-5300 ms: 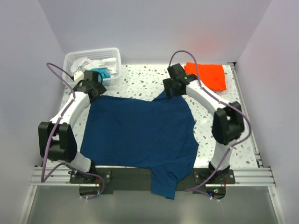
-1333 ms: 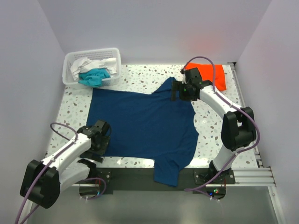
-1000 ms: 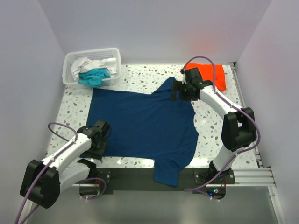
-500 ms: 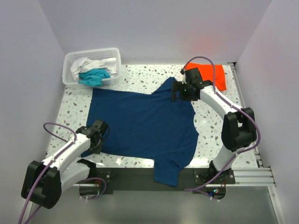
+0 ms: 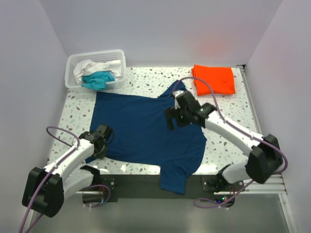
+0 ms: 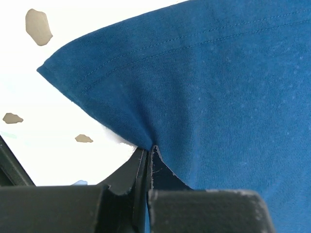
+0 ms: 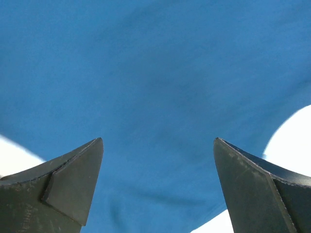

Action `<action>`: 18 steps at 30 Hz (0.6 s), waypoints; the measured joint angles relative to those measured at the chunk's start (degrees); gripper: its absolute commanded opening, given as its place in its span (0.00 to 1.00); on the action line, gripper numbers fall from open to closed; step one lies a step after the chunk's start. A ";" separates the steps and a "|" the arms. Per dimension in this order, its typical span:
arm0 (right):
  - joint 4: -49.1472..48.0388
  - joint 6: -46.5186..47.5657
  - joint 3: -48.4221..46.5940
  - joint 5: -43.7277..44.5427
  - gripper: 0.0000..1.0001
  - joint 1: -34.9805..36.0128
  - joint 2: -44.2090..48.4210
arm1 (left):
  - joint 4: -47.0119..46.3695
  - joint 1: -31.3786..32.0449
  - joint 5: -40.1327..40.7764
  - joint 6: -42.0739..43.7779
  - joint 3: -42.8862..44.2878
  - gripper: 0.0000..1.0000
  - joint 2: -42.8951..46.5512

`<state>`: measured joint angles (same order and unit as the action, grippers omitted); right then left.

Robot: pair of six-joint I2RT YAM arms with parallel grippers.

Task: Fold and stack the t-shirts
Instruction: Fold the tshirt

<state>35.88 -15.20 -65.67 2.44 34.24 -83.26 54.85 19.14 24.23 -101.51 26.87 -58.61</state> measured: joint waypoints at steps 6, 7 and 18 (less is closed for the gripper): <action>4.87 -0.94 8.68 -0.61 0.95 22.32 10.60 | -0.35 0.00 -0.37 1.20 0.00 0.00 0.02; 5.73 -1.33 9.60 -0.70 0.93 25.68 11.19 | -0.39 0.00 -0.42 1.36 0.00 0.00 0.02; 8.57 -9.64 17.59 -2.12 0.73 50.66 9.07 | -0.87 0.00 -0.96 2.71 0.00 0.00 0.09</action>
<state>44.45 -24.84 -48.07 0.32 84.90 -74.19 53.98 19.14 23.27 -98.80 26.87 -58.52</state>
